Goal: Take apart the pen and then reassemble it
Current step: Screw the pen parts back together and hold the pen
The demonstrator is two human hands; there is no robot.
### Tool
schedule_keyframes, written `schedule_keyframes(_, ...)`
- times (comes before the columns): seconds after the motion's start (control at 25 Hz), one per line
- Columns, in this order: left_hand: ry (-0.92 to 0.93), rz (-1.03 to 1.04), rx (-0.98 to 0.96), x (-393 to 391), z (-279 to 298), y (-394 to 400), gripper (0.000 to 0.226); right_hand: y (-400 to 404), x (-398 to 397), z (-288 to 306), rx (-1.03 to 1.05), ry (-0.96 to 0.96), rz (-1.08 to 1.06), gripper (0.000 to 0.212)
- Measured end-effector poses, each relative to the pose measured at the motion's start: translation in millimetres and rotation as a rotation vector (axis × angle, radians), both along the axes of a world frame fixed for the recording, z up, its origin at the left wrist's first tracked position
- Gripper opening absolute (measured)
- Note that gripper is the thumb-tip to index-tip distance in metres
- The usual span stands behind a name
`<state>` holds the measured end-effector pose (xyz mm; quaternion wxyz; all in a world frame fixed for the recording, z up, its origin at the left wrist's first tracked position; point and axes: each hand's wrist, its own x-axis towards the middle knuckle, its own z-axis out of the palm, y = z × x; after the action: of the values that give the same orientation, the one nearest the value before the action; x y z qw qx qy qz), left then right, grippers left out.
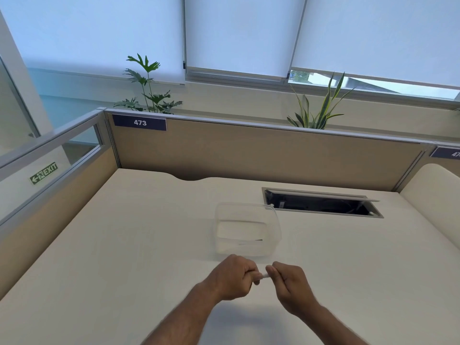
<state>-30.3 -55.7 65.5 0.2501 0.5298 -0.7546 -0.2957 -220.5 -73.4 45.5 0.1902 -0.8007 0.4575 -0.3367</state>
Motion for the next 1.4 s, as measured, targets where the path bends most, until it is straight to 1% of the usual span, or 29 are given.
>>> schedule_keyframes(0.08, 0.009, 0.034, -0.081, 1, 0, -2, 0.017, 0, 4, 2, 0.085, -0.050, -0.057, 0.044)
schedule_keyframes(0.2, 0.001, 0.110, -0.219, 2, -3, -5, 0.019, -1, 13, 8, 0.277, -0.127, -0.144, 0.055)
schedule_keyframes(0.32, -0.018, 0.154, -0.359, 2, -7, -7, 0.019, -1, 19, 14, 0.491, -0.148, -0.225, 0.053)
schedule_keyframes(0.4, -0.056, 0.166, -0.444, 2, -9, -7, 0.018, 0, 22, 19, 0.662, -0.211, -0.236, 0.051)
schedule_keyframes(0.48, -0.098, 0.167, -0.514, 3, -13, -8, 0.016, 3, 20, 28, 0.765, -0.203, -0.229, 0.048)
schedule_keyframes(0.52, -0.118, 0.164, -0.541, 3, -15, -9, 0.016, 4, 19, 32, 0.815, -0.179, -0.223, 0.046)
schedule_keyframes(0.64, -0.158, 0.138, -0.603, 2, -17, -9, 0.015, 6, 15, 39, 1.060, -0.226, -0.219, 0.046)
schedule_keyframes(0.72, -0.160, 0.135, -0.611, 1, -17, -8, 0.014, 6, 17, 42, 1.146, -0.265, -0.243, 0.048)
schedule_keyframes(0.76, -0.140, 0.156, -0.596, 1, -16, -7, 0.015, 5, 18, 42, 1.101, -0.267, -0.243, 0.049)
schedule_keyframes(0.8, -0.109, 0.184, -0.561, 1, -15, -7, 0.015, 3, 18, 39, 0.971, -0.247, -0.221, 0.051)
schedule_keyframes(0.84, -0.070, 0.204, -0.508, 2, -14, -7, 0.017, 3, 17, 35, 0.750, -0.197, -0.176, 0.052)
schedule_keyframes(0.92, -0.007, 0.190, -0.403, 4, -15, -6, 0.020, 3, 13, 25, 0.291, -0.010, -0.099, 0.047)
schedule_keyframes(0.96, 0.007, 0.172, -0.375, 4, -15, -4, 0.021, 1, 9, 21, 0.165, 0.049, -0.047, 0.043)
schedule_keyframes(1.04, 0.033, 0.143, -0.338, 4, -15, -2, 0.023, -3, 2, 16, 0.014, 0.165, 0.019, 0.042)
schedule_keyframes(1.12, 0.077, 0.123, -0.308, 5, -15, -1, 0.021, -7, 1, 14, -0.100, 0.203, 0.041, 0.042)
schedule_keyframes(1.2, 0.094, 0.107, -0.310, 5, -14, -1, 0.020, -8, 3, 14, -0.133, 0.185, 0.062, 0.036)
schedule_keyframes(1.28, 0.094, 0.106, -0.334, 5, -12, -1, 0.018, -8, 7, 16, -0.117, 0.140, 0.064, 0.036)
schedule_keyframes(1.4, 0.090, 0.125, -0.379, 8, -10, -2, 0.014, -6, 13, 18, 0.040, 0.073, 0.003, 0.045)
